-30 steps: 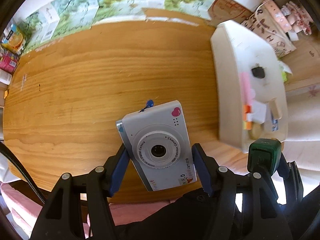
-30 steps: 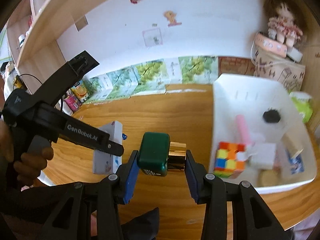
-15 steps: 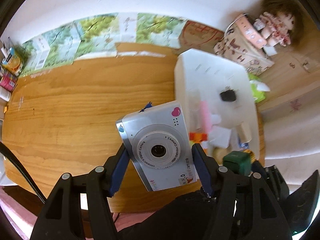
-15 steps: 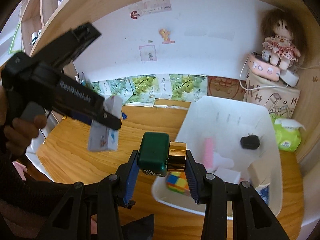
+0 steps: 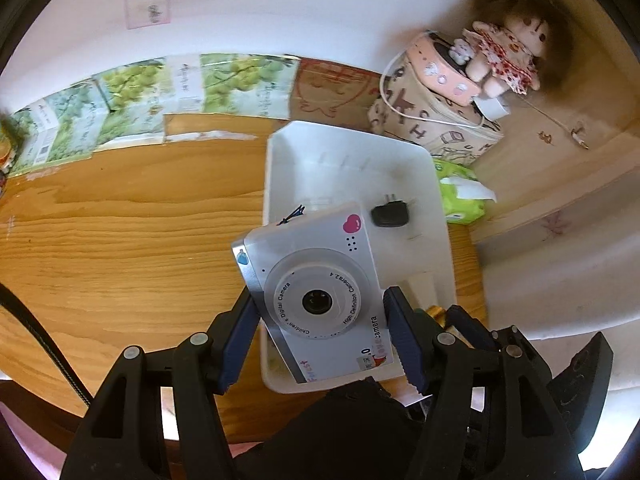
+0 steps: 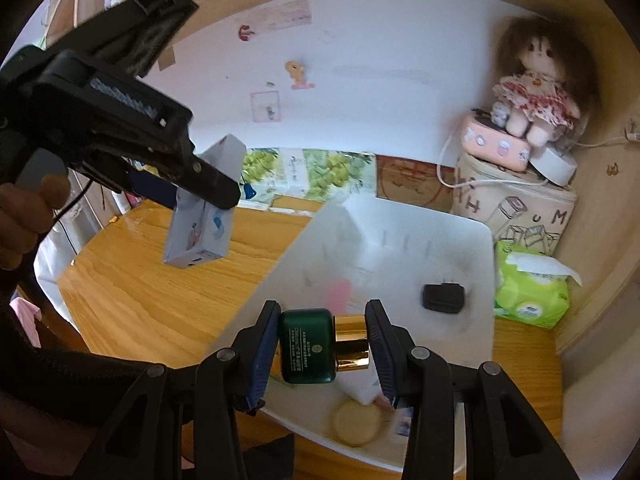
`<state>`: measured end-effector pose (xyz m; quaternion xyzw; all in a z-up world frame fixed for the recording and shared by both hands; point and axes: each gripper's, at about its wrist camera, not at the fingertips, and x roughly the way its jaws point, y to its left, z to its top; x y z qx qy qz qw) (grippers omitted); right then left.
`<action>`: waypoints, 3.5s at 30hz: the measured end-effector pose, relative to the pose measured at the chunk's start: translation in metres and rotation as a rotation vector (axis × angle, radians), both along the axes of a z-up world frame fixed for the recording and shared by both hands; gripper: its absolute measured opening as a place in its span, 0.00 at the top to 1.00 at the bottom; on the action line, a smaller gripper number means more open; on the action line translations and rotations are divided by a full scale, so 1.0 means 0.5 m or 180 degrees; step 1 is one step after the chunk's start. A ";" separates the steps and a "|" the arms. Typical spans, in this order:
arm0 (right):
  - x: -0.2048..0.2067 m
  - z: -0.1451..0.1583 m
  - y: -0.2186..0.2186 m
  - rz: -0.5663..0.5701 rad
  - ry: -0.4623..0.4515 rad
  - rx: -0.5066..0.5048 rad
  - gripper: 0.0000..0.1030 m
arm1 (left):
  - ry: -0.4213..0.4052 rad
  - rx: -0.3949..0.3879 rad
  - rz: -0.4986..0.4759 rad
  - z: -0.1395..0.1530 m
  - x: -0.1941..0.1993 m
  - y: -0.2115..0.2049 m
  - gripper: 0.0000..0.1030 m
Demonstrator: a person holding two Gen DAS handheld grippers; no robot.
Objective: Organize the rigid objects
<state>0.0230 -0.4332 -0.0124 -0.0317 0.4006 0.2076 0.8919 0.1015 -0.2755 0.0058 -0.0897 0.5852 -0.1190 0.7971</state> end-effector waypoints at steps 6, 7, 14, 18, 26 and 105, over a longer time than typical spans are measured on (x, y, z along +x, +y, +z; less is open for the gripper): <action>0.026 -0.005 -0.042 0.0016 -0.0018 -0.0069 0.57 | 0.0101 -0.0087 -0.0036 -0.021 0.023 -0.047 0.36; 0.033 -0.009 -0.049 0.0009 -0.0012 -0.0097 0.57 | 0.0115 -0.0100 -0.0043 -0.024 0.026 -0.054 0.36; 0.075 -0.032 -0.073 -0.0005 0.0044 -0.0173 0.57 | 0.0211 -0.0086 -0.0116 -0.044 0.047 -0.086 0.35; 0.094 -0.044 -0.069 0.0085 0.0087 -0.0164 0.57 | 0.0230 -0.0106 -0.0044 -0.047 0.052 -0.076 0.36; 0.089 -0.045 -0.066 0.0119 0.0094 -0.0156 0.34 | -0.0063 -0.0348 -0.0025 -0.013 0.036 -0.067 0.26; -0.099 0.048 0.162 -0.0891 0.0417 0.0015 0.00 | -0.1698 0.0368 0.0720 0.026 -0.280 0.224 0.01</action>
